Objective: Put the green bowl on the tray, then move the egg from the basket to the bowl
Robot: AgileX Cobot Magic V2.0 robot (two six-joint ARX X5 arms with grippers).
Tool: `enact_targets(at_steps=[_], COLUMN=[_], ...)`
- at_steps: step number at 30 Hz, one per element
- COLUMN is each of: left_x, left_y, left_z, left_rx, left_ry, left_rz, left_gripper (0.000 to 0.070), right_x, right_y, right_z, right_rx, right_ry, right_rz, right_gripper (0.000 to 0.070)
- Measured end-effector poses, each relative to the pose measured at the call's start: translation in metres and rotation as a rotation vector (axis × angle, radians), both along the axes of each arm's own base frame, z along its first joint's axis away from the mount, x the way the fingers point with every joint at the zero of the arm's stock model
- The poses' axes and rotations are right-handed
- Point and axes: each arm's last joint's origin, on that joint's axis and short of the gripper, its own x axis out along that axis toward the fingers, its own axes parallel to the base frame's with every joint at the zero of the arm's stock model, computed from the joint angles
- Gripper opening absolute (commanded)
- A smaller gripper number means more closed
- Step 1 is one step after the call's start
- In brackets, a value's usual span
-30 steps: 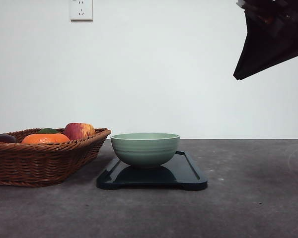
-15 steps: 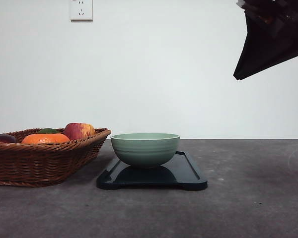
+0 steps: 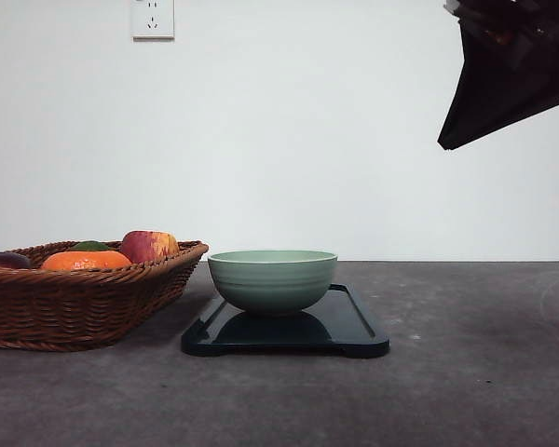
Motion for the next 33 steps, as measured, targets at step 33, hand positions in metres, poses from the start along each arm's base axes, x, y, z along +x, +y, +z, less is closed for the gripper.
enact_targets(at_steps=[33], left_x=[0.000], left_y=[0.000], left_z=[0.000], left_rx=[-0.012], left_ry=[0.002], left_rz=[0.001], left_gripper=[0.0000], right_x=[-0.072], right_y=[-0.093], right_z=[-0.085], right_rx=[0.068], right_ry=[-0.474], right_rz=[-0.445], right_gripper=[0.0017])
